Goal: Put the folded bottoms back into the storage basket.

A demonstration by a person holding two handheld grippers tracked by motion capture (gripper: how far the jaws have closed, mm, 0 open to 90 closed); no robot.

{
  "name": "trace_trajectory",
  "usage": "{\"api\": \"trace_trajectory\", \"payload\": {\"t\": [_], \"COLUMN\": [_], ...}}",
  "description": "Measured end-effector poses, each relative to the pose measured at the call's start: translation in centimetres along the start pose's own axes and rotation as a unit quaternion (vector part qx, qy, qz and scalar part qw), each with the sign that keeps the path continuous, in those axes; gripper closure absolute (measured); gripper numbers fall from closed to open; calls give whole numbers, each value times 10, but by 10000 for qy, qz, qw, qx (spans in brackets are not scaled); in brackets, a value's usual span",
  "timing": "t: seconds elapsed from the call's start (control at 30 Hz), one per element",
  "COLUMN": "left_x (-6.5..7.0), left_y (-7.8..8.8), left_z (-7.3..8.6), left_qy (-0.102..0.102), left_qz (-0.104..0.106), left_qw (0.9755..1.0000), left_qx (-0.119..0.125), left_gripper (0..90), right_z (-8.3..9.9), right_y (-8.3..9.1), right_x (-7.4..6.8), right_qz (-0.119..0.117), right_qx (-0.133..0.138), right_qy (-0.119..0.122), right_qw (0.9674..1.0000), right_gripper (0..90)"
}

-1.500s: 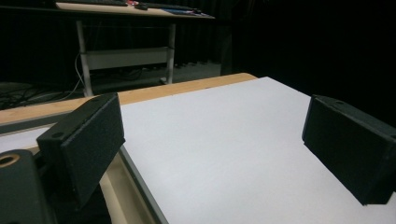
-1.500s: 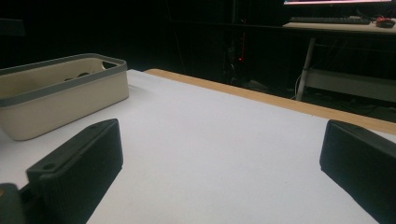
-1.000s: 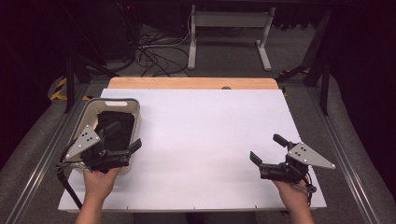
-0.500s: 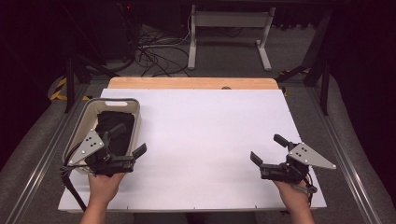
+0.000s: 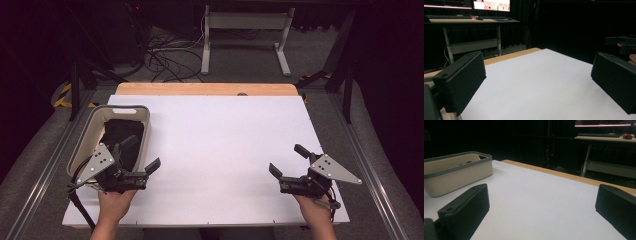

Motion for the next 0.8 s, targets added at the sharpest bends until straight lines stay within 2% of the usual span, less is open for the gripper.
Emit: {"api": "trace_trajectory", "payload": {"t": [0.2,0.63,0.8], "left_x": [-1,0,-2], "left_y": [3,6,8], "left_z": [3,11,18], "left_qy": [-18,-51,-80], "left_qz": [-16,-43,-123], "left_qw": [10000,10000,9999], "left_qx": [24,14,-14], "left_gripper": [3,4,4], "right_z": [1,4,3], "right_y": [1,1,2], "right_x": [-1,-5,-4], "right_qz": [-9,-42,-53], "right_qx": [61,176,228], "right_qy": [7,198,218], "right_qw": [10000,9996,9995], "right_gripper": [0,0,0]}}
Point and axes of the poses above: each handheld gripper's, and its own axes: y roughly backward along the jaws, z roughly out of its underside, x roughly to its right, the point moved 8 cm from there along -y, roughly forward along the jaws, and after that the axes turned 6 degrees about x, right-handed, at the moved point
